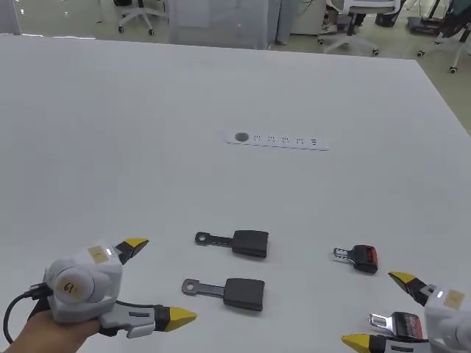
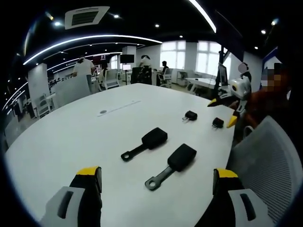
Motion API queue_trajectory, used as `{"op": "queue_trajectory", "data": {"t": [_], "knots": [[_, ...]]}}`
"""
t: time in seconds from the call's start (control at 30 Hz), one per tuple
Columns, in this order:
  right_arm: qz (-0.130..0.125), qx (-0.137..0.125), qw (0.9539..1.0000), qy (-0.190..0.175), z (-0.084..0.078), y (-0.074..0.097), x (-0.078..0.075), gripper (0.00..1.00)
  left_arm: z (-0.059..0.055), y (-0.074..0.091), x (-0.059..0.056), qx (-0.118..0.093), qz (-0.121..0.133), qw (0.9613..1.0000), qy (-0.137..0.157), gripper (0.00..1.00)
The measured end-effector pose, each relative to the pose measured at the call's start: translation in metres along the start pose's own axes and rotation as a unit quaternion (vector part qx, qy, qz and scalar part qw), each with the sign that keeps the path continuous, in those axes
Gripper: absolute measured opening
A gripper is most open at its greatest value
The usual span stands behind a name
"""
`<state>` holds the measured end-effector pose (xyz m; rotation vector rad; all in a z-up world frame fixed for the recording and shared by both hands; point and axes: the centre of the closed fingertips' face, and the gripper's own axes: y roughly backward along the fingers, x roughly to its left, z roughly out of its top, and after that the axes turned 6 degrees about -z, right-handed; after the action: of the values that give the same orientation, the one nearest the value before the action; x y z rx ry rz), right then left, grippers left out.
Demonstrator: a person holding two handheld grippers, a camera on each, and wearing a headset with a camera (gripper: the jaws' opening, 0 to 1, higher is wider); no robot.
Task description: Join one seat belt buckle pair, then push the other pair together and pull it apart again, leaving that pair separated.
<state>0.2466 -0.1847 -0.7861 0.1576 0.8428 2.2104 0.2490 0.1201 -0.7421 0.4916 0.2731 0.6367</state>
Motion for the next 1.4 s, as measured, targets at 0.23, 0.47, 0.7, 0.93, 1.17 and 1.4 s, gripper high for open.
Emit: {"op": "queue_trajectory", "data": {"t": [0.23,0.47,0.7,0.93,1.17,1.4], "knots": [[0.0,-0.001,1.0,0.0,0.002,0.0,-0.001,0.92,0.0,0.001,0.0,0.001,0.0,1.0,-0.002,1.0],[-0.002,-0.004,1.0,-0.004,0.0,0.001,0.001,0.92,0.0,0.0,0.0,0.001,0.0,1.0,-0.003,1.0],[0.0,0.0,1.0,-0.004,-0.003,0.003,0.004,0.92,-0.001,0.0,0.001,0.001,-0.001,1.0,-0.005,1.0],[0.0,0.001,1.0,-0.003,-0.005,0.006,0.003,0.91,-0.001,0.0,-0.001,0.002,-0.003,1.0,-0.007,1.0],[0.001,0.004,1.0,-0.005,-0.007,0.007,0.003,0.91,0.0,-0.001,-0.004,0.003,-0.004,0.9999,-0.009,1.0],[0.002,0.003,1.0,-0.005,-0.008,0.008,0.003,0.9,0.002,-0.001,-0.005,0.003,-0.004,0.9999,-0.009,1.0]]}}
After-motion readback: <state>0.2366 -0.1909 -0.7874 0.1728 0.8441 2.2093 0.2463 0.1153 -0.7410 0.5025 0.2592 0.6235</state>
